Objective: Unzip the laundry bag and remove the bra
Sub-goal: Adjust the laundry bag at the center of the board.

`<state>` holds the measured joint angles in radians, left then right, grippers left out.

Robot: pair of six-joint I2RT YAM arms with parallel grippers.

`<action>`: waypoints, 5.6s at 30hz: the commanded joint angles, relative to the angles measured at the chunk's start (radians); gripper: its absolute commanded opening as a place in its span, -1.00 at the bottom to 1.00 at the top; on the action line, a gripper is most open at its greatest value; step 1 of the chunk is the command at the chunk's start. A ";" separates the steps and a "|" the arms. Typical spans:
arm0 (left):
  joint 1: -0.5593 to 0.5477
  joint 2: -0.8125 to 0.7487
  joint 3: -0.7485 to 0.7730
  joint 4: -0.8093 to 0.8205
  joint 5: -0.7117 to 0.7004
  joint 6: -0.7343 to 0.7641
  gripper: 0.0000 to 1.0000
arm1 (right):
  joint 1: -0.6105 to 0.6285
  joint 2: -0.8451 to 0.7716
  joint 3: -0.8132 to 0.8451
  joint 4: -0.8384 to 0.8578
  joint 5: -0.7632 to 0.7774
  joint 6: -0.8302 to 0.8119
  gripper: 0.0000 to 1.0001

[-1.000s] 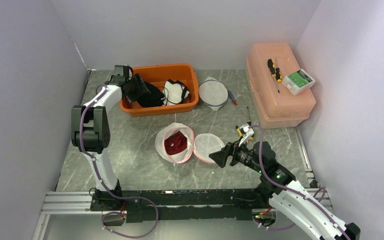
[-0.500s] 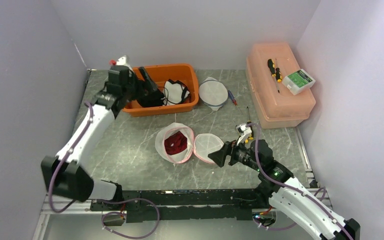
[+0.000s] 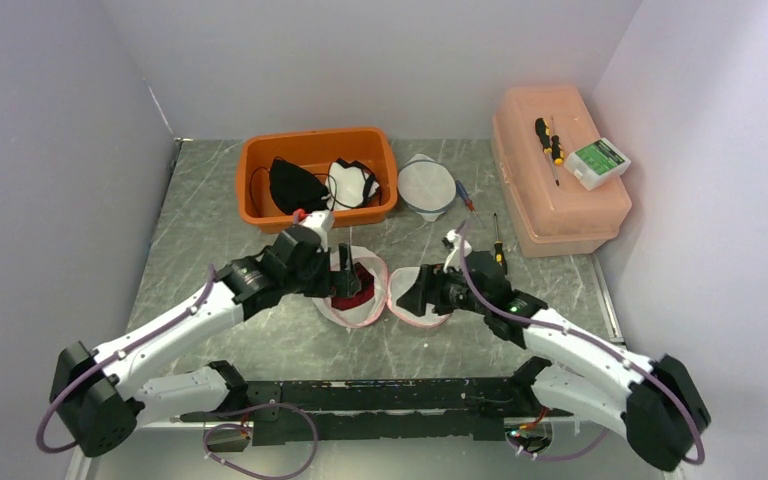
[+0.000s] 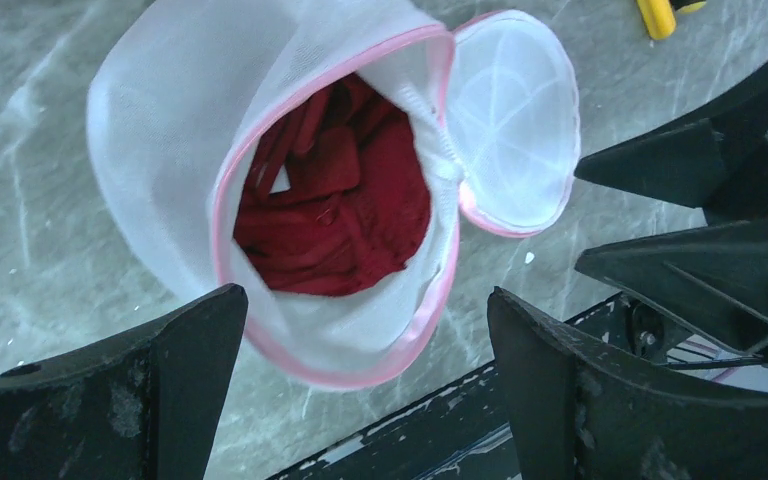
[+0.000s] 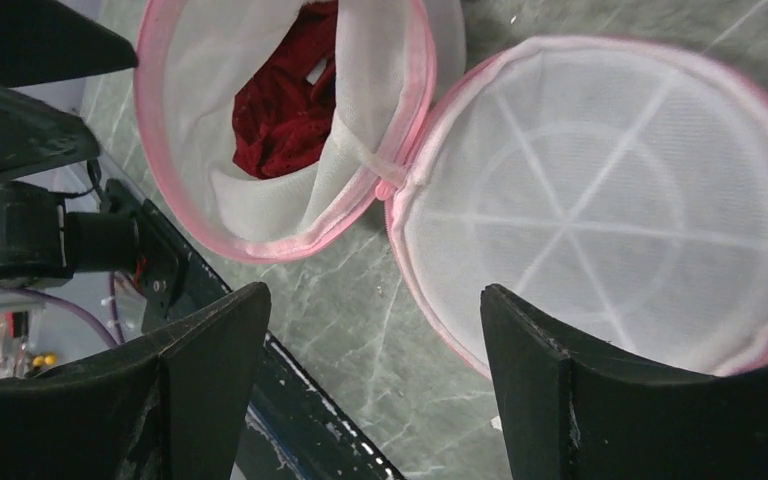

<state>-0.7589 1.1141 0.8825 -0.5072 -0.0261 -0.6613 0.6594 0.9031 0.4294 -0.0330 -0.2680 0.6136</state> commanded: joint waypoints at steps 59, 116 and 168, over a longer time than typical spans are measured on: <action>0.003 -0.059 -0.228 0.154 -0.232 -0.263 -0.95 | 0.219 0.329 -0.139 0.348 0.506 0.903 0.80; -0.012 -0.197 -0.358 0.082 -0.184 -0.405 -0.95 | 0.133 0.514 -0.152 0.839 0.183 0.669 0.04; -0.037 -0.216 -0.452 0.300 -0.071 -0.353 -0.95 | 0.351 -0.117 0.026 -0.247 0.654 0.090 0.05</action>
<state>-0.8017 0.9180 0.4202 -0.1864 -0.0948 -1.0336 1.0000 0.8307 0.3882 -0.1570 0.2909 0.7094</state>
